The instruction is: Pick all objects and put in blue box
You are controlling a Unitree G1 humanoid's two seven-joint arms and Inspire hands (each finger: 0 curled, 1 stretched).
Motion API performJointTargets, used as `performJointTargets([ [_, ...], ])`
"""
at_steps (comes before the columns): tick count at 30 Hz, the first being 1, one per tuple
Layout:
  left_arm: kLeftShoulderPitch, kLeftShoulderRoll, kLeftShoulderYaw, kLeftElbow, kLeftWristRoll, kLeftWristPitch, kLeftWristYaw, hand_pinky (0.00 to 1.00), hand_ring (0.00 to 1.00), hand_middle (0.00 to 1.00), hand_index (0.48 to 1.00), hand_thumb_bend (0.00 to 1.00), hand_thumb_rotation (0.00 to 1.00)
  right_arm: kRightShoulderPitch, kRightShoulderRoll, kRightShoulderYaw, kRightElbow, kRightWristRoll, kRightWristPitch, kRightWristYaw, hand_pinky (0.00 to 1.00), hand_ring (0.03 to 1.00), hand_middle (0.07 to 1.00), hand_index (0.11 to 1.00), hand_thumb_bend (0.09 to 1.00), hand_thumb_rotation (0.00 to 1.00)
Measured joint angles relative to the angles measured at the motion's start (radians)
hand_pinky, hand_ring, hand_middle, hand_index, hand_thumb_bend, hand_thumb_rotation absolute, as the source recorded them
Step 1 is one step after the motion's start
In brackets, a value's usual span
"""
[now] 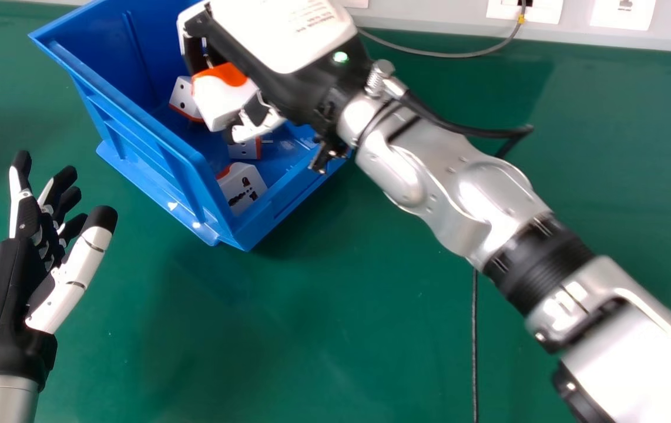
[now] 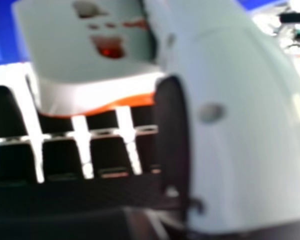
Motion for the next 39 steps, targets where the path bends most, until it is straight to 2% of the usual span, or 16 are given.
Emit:
performJointTargets([
  [7,0.0,-0.004,-0.008,-0.003,0.0,0.0,0.005,0.91,0.95,0.96,0.934,0.53,0.57,-0.115,0.067,0.054,0.239,-0.005,0.003,-0.088,0.36,0.446,0.514,0.459,0.496,0.0],
  [10,-0.001,-0.005,-0.011,-0.003,0.001,0.001,0.014,0.9,0.95,0.95,0.934,0.53,0.57,-0.149,0.075,0.065,0.287,-0.005,0.004,-0.098,0.36,0.454,0.522,0.452,0.496,0.0],
  [17,0.0,-0.008,-0.019,-0.034,0.0,0.027,0.021,0.91,0.95,0.96,0.936,0.52,0.56,-0.158,0.077,0.071,0.325,0.025,0.025,-0.034,0.37,0.465,0.53,0.453,0.496,0.0],
  [18,0.0,-0.008,-0.02,-0.035,-0.001,0.028,0.021,0.91,0.95,0.96,0.936,0.52,0.56,-0.158,0.077,0.072,0.325,0.028,0.034,-0.01,0.43,0.547,0.6,0.525,0.523,0.0],
  [19,0.0,-0.008,-0.02,-0.036,-0.002,0.031,0.021,0.91,0.95,0.96,0.936,0.52,0.56,-0.158,0.076,0.074,0.324,0.029,0.045,0.023,0.43,0.547,0.6,0.525,0.523,0.0],
  [20,0.0,-0.008,-0.02,-0.036,-0.002,0.032,0.021,0.91,0.95,0.96,0.937,0.52,0.56,-0.158,0.074,0.078,0.323,0.029,0.052,0.055,0.5,0.628,0.672,0.599,0.542,0.0],
  [22,0.0,-0.008,-0.02,-0.036,-0.003,0.034,0.021,0.91,0.95,0.96,0.937,0.52,0.56,-0.158,0.069,0.089,0.321,0.029,0.063,0.096,0.5,0.628,0.672,0.599,0.542,0.0],
  [23,-0.001,-0.008,-0.02,-0.036,-0.003,0.034,0.021,0.91,0.95,0.96,0.937,0.52,0.56,-0.158,0.067,0.095,0.319,0.026,0.07,0.102,0.56,0.698,0.737,0.668,0.551,0.0],
  [24,-0.001,-0.008,-0.02,-0.036,-0.003,0.034,0.021,0.91,0.95,0.96,0.937,0.52,0.56,-0.158,0.064,0.103,0.314,0.022,0.075,0.102,0.56,0.698,0.737,0.668,0.551,0.0],
  [25,-0.001,-0.008,-0.021,-0.036,-0.004,0.035,0.021,0.91,0.95,0.96,0.939,0.52,0.56,-0.158,0.06,0.112,0.309,0.019,0.077,0.101,0.62,0.759,0.79,0.735,0.59,0.05],
  [26,-0.002,-0.009,-0.021,-0.037,-0.009,0.039,0.02,0.91,0.95,0.96,0.94,0.52,0.56,-0.158,0.058,0.118,0.306,0.015,0.082,0.1,0.67,0.807,0.832,0.788,0.623,0.09],
  [27,-0.002,-0.01,-0.021,-0.04,-0.017,0.047,0.019,0.91,0.95,0.96,0.94,0.52,0.56,-0.158,0.055,0.128,0.3,0.01,0.091,0.098,0.67,0.807,0.832,0.788,0.623,0.09],
  [29,-0.002,-0.015,-0.02,-0.045,-0.046,0.072,0.016,0.91,0.96,0.96,0.941,0.51,0.55,-0.158,0.05,0.141,0.294,-0.007,0.098,0.09,0.76,0.877,0.893,0.864,0.671,0.16],
  [31,-0.002,-0.026,-0.02,-0.052,-0.072,0.096,0.013,0.91,0.96,0.96,0.941,0.5,0.54,-0.158,0.047,0.152,0.29,-0.01,0.107,0.083,0.8,0.902,0.914,0.892,0.687,0.19],
  [33,-0.002,-0.038,-0.02,-0.059,-0.091,0.113,0.013,0.92,0.96,0.96,0.941,0.49,0.52,-0.158,0.043,0.156,0.288,-0.011,0.112,0.076,0.84,0.937,0.945,0.931,0.709,0.24],
  [39,-0.002,-0.046,-0.02,-0.106,-0.091,0.147,0.017,0.93,0.96,0.96,0.935,0.47,0.48,-0.158,0.036,0.17,0.288,-0.013,0.133,0.063,0.9,0.98,0.982,0.978,0.736,0.32],
])
